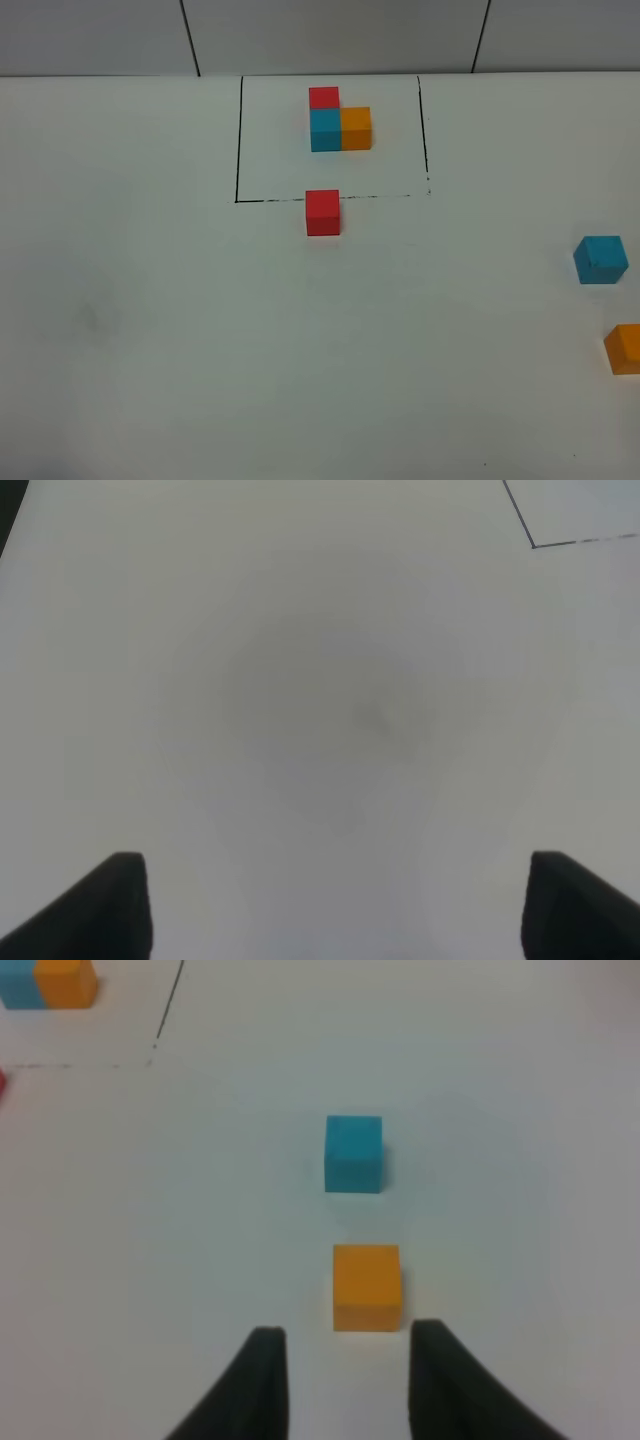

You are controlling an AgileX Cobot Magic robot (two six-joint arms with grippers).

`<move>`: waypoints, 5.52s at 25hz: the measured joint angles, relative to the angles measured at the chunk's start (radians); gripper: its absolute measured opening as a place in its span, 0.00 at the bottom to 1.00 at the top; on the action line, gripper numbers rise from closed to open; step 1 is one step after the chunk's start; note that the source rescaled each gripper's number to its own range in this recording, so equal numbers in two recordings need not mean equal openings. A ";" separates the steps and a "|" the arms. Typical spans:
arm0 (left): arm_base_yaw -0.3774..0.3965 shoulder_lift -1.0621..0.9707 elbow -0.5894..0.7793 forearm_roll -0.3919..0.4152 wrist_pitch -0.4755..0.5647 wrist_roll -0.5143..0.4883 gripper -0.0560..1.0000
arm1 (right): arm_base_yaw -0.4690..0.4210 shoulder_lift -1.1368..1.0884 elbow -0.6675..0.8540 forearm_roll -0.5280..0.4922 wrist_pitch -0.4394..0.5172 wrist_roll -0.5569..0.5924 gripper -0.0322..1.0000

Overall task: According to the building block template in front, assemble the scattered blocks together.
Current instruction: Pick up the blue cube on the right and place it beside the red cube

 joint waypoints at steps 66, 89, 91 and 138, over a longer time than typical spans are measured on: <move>0.000 0.000 0.000 0.000 0.001 0.000 0.73 | 0.000 1.491 -0.440 0.047 -0.318 -0.103 1.00; 0.000 0.000 0.000 0.000 0.001 0.000 0.73 | -0.081 1.858 -0.498 0.163 -0.499 -0.131 0.23; 0.000 0.000 0.000 0.000 0.001 0.000 0.73 | -0.080 1.855 -0.498 0.163 -0.500 -0.105 0.23; 0.000 0.000 0.000 0.000 0.001 0.000 0.73 | 0.705 2.223 -1.140 -0.115 -0.252 0.828 0.23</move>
